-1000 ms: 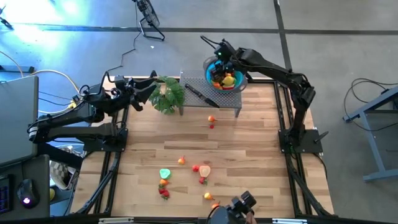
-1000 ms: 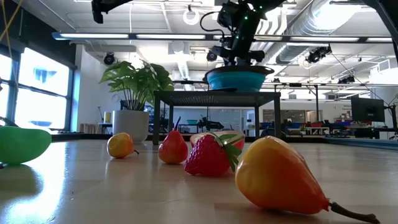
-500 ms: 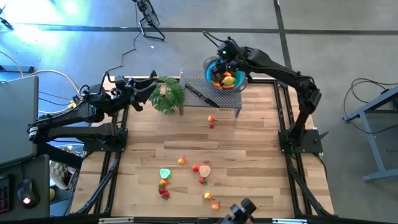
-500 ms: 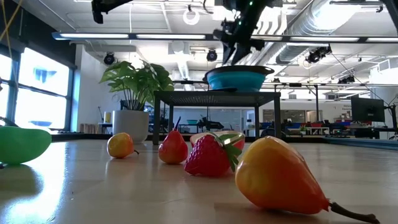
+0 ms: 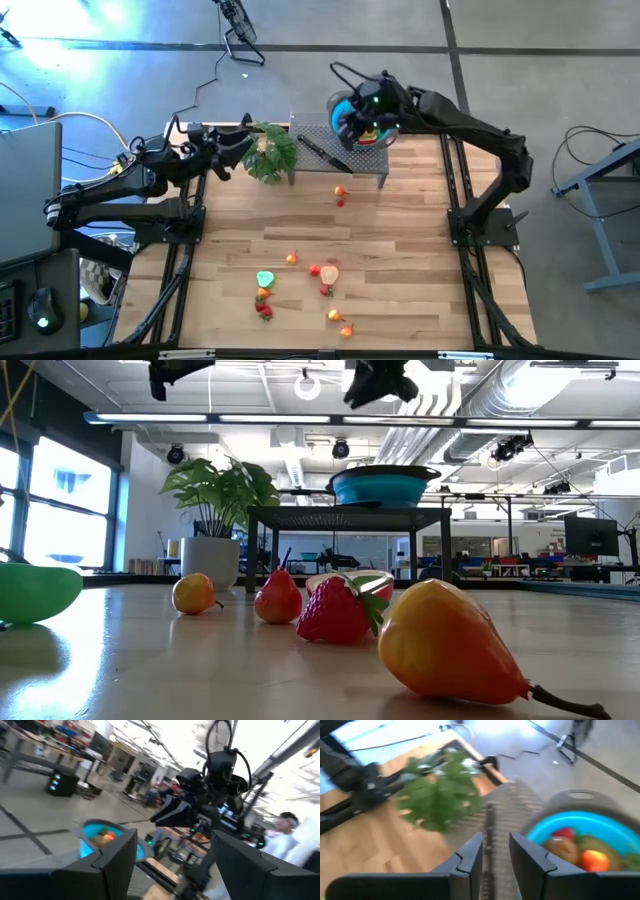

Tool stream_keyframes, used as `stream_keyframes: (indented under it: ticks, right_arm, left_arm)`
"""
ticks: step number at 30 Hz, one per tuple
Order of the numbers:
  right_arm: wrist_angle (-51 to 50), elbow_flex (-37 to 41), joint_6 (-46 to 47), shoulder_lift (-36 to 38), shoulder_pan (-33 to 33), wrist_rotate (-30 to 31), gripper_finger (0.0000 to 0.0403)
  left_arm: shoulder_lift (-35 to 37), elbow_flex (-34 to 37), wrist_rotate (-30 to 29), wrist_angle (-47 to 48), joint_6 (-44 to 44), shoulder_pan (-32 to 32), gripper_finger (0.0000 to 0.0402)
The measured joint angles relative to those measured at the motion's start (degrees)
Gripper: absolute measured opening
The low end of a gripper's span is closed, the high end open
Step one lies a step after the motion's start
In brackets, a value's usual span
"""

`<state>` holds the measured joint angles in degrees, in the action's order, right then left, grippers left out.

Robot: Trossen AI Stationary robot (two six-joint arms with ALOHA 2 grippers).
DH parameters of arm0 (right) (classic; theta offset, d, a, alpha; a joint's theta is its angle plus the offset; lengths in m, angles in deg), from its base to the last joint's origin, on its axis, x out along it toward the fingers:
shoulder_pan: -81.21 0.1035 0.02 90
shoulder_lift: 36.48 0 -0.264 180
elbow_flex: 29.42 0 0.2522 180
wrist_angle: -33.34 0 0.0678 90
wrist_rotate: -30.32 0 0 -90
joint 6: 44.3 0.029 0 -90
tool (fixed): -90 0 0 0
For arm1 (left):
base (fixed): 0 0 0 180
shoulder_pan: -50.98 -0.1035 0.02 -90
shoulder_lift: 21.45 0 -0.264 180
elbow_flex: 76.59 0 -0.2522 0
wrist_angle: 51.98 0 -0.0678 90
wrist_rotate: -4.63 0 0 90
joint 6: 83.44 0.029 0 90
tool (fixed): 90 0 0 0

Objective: Pick & Place Fruit
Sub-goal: Put the red strawberry in the blue bowl on the shelf

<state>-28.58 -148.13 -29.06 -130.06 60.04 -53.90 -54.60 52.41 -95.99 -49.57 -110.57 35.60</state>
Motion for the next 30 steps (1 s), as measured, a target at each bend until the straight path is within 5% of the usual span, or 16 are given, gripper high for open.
stream_keyframes:
  ticks: [12, 30]
  right_arm:
    - [-0.19, 0.0, 4.99, 1.42, 11.91, 2.84, 0.0066]
    - [-1.44, 0.0, 16.54, 1.4, 27.59, 15.5, 0.0052]
  left_arm:
    - [0.0, 0.02, 8.48, 1.51, -5.03, 0.0, 0.0248]
    - [0.02, 0.02, 8.92, 3.77, -6.58, 0.0, 0.0248]
